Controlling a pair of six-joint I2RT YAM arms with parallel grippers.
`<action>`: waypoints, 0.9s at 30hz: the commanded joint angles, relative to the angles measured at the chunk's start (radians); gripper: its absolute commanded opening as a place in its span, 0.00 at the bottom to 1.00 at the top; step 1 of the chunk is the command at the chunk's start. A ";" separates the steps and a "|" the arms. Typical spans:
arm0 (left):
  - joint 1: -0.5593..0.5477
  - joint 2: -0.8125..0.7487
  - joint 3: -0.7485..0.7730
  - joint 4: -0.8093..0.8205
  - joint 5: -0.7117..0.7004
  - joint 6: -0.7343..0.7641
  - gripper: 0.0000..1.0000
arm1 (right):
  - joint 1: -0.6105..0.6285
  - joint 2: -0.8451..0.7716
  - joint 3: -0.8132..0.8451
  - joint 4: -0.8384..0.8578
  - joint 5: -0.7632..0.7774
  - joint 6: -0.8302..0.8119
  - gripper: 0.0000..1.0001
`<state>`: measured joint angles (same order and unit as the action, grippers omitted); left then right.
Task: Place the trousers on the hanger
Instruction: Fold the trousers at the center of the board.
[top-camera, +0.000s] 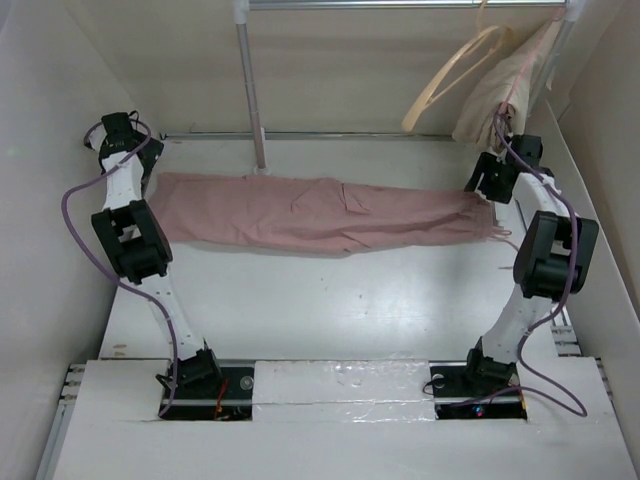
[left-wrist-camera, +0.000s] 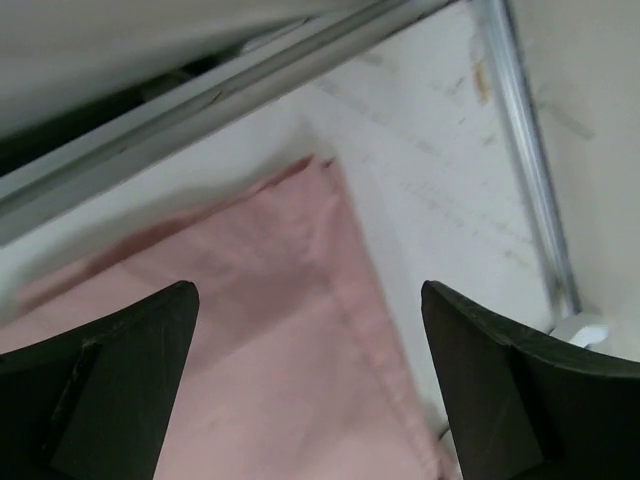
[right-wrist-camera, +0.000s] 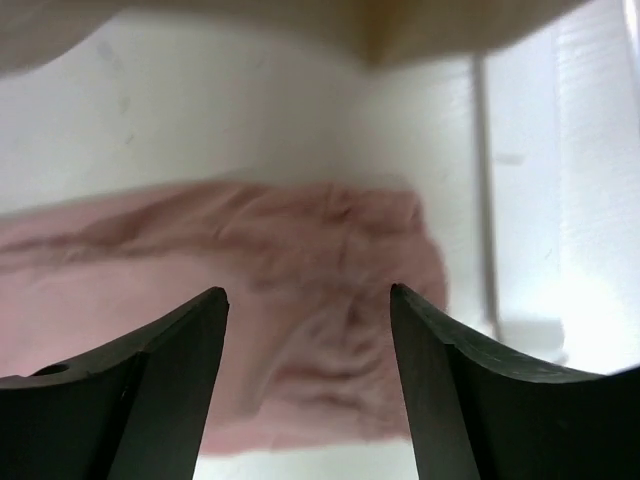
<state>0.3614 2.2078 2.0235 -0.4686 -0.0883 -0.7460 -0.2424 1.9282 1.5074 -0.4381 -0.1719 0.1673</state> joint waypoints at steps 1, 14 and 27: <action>0.005 -0.210 -0.108 -0.004 -0.015 0.057 0.91 | 0.037 -0.170 -0.109 0.102 -0.057 -0.008 0.71; 0.045 -0.706 -1.081 0.274 0.249 -0.044 0.80 | -0.113 -0.545 -0.806 0.458 -0.199 0.152 0.59; 0.057 -0.493 -1.054 0.332 0.233 -0.088 0.83 | -0.117 -0.256 -0.701 0.587 -0.161 0.294 0.64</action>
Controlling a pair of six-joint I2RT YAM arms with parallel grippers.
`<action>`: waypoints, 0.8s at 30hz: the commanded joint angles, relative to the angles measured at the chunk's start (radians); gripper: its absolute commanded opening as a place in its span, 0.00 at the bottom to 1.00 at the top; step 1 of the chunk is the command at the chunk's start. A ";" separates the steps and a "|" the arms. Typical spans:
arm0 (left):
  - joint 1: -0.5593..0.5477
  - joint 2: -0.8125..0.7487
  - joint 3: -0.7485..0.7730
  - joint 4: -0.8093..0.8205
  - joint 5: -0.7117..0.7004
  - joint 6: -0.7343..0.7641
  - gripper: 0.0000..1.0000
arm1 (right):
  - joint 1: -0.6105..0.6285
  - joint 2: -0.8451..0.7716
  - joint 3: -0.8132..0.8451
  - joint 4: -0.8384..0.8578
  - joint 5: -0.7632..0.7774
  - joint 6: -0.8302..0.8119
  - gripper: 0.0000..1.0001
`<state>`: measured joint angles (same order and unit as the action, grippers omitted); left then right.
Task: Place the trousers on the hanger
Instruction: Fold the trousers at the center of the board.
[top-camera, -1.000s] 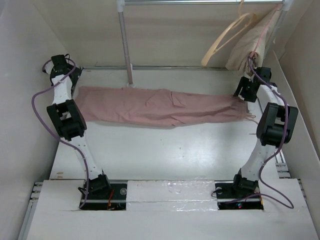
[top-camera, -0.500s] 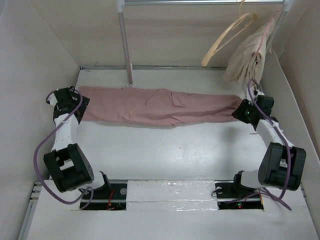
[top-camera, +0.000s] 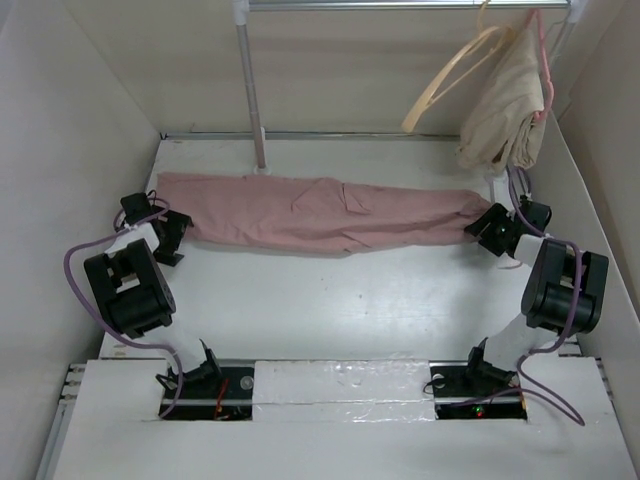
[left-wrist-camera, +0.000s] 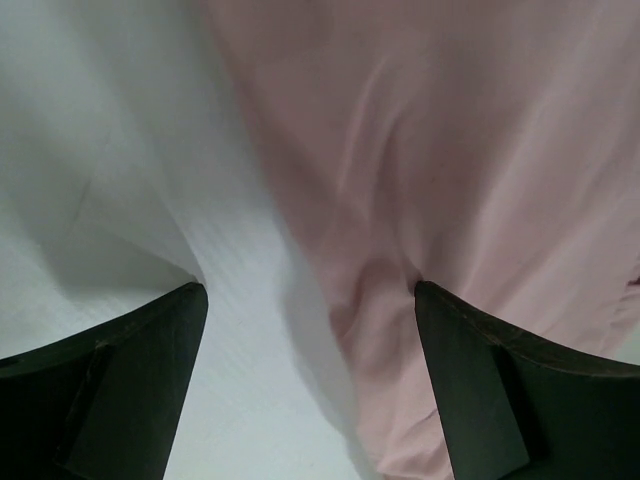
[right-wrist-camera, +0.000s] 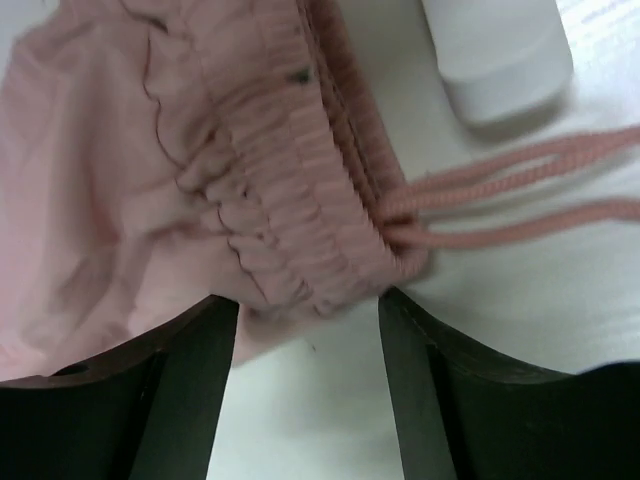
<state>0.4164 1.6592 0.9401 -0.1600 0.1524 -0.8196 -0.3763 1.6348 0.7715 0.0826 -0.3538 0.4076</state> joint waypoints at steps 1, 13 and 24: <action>0.002 0.071 0.043 0.027 -0.017 -0.024 0.82 | 0.017 0.046 0.040 0.069 0.025 0.066 0.63; -0.004 0.192 0.173 -0.033 -0.089 -0.003 0.00 | 0.048 0.039 0.085 0.011 0.091 0.054 0.00; 0.027 0.034 0.094 -0.159 -0.339 0.163 0.00 | -0.165 -0.338 -0.090 -0.291 0.084 -0.142 0.00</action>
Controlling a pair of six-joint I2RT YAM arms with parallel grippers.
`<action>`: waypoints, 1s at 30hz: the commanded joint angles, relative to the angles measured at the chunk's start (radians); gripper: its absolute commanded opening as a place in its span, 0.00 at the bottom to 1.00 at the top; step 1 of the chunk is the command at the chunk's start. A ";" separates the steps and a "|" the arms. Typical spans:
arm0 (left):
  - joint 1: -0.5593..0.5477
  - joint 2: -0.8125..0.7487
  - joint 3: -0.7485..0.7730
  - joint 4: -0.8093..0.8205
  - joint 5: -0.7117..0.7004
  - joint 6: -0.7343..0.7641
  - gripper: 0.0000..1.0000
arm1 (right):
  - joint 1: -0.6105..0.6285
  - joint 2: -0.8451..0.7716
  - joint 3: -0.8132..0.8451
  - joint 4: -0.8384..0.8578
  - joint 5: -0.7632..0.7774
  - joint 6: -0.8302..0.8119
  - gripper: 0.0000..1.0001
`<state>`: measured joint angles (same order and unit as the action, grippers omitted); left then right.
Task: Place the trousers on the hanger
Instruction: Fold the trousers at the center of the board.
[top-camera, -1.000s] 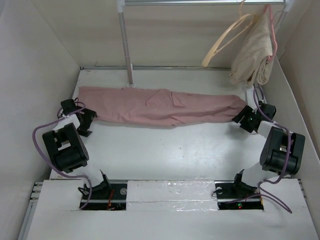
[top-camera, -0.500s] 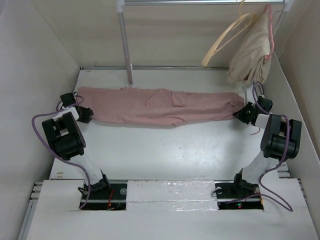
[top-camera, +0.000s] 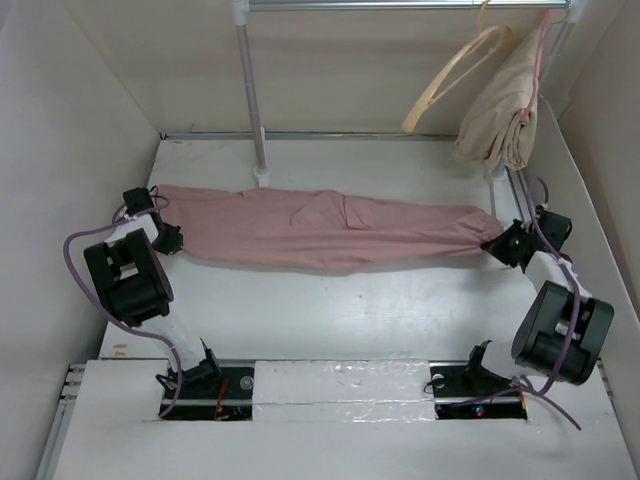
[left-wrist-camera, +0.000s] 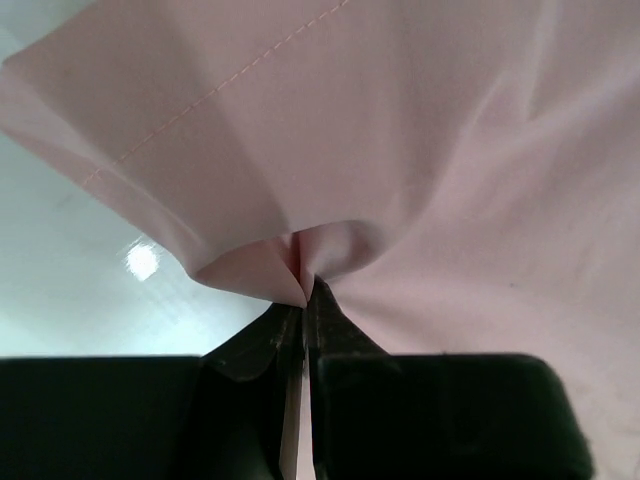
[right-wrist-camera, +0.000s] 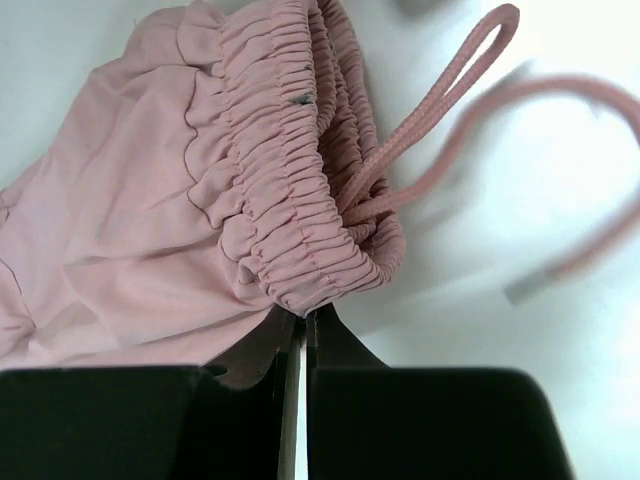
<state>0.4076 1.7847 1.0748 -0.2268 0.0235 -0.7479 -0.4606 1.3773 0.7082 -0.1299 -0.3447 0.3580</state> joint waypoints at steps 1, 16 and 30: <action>0.036 -0.119 -0.059 -0.121 -0.238 0.090 0.00 | -0.126 -0.127 -0.035 -0.124 0.072 -0.112 0.00; -0.013 -0.493 -0.225 -0.286 -0.255 0.062 0.73 | -0.291 -0.287 -0.085 -0.278 -0.068 -0.240 1.00; -0.622 -0.712 -0.282 -0.109 -0.042 -0.008 0.81 | -0.276 -0.172 -0.276 0.030 -0.099 -0.076 1.00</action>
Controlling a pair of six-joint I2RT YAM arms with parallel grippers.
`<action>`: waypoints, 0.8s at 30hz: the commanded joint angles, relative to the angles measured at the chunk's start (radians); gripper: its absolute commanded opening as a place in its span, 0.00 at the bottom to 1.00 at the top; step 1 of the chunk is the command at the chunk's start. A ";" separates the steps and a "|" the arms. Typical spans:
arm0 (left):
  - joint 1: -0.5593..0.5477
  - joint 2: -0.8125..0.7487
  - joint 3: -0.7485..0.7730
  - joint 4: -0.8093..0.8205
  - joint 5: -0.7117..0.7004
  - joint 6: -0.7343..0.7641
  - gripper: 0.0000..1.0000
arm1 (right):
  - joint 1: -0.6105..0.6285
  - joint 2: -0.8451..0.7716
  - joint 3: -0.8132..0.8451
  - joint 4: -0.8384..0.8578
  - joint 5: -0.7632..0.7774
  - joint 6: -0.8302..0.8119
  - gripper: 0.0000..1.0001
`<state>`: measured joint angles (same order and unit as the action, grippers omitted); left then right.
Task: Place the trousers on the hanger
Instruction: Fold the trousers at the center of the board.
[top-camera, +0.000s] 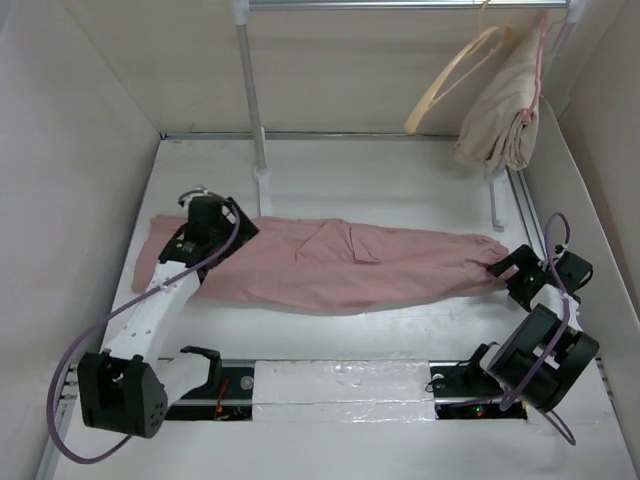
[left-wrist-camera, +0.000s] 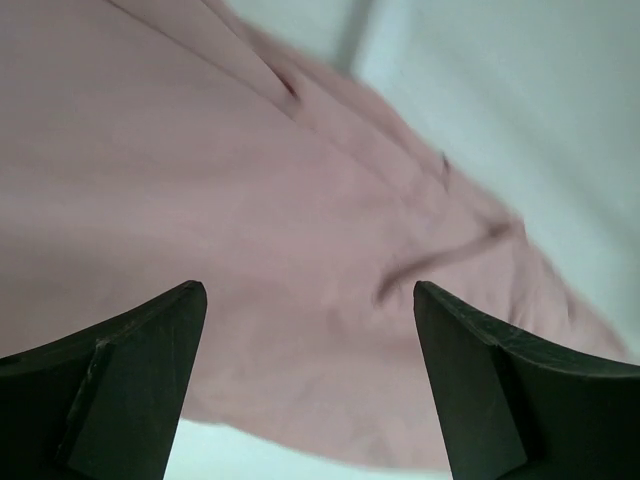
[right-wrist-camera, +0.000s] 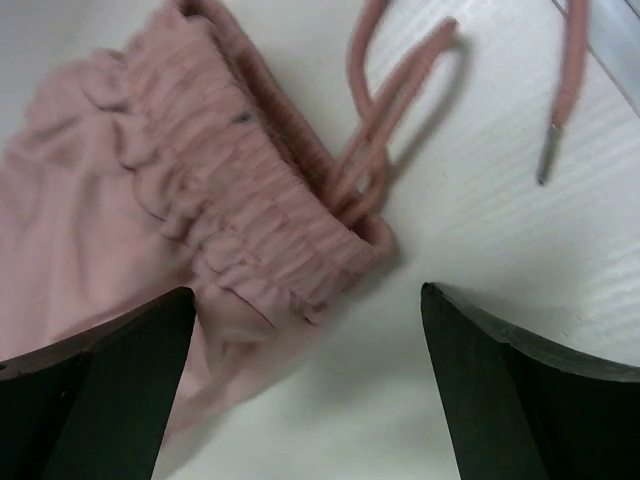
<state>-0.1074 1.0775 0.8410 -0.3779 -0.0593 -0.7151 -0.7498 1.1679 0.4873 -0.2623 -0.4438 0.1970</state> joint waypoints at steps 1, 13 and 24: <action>-0.189 0.024 -0.062 0.074 0.032 -0.055 0.81 | 0.041 0.102 -0.058 0.204 0.002 0.134 0.98; -0.721 0.361 0.121 0.051 -0.157 -0.179 0.80 | 0.116 0.204 0.043 0.312 0.039 0.201 0.00; -0.963 0.628 0.251 0.071 -0.087 -0.195 0.78 | 0.106 -0.234 0.378 -0.144 0.143 -0.008 0.00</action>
<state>-0.9672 1.6539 0.9874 -0.2871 -0.1581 -0.9035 -0.6510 0.9581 0.7818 -0.3176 -0.3126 0.2504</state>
